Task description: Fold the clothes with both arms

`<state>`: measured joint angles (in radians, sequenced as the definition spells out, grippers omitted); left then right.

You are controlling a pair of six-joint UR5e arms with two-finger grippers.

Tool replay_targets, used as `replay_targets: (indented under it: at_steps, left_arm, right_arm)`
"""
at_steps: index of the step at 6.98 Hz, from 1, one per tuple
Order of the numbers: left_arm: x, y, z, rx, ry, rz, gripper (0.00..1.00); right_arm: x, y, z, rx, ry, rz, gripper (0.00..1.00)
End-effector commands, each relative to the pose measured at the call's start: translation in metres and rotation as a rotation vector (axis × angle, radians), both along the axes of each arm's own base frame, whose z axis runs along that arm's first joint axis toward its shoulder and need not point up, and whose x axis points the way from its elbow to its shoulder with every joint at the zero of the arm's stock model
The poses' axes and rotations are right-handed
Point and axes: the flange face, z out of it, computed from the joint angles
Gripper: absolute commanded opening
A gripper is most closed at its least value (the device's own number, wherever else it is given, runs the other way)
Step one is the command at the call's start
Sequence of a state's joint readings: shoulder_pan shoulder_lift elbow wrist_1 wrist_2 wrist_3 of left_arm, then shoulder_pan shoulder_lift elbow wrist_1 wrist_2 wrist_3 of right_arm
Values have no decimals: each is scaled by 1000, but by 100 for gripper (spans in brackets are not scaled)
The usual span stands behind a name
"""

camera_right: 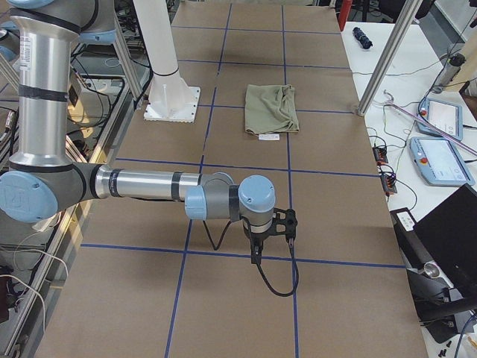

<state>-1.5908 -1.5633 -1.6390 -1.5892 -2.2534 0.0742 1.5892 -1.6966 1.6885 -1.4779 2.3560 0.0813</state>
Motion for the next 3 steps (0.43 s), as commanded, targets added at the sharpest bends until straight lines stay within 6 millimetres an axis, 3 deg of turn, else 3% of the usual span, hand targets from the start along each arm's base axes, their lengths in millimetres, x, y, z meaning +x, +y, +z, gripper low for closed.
replay_targets:
  at_steps: [1, 3]
  left_arm:
    - [0, 0, 0, 0, 0, 1, 100]
    - [0, -1, -1, 3, 0, 1, 100]
  right_arm:
    - [0, 0, -2, 4, 0, 0, 100]
    - [0, 0, -3, 8, 0, -1, 100]
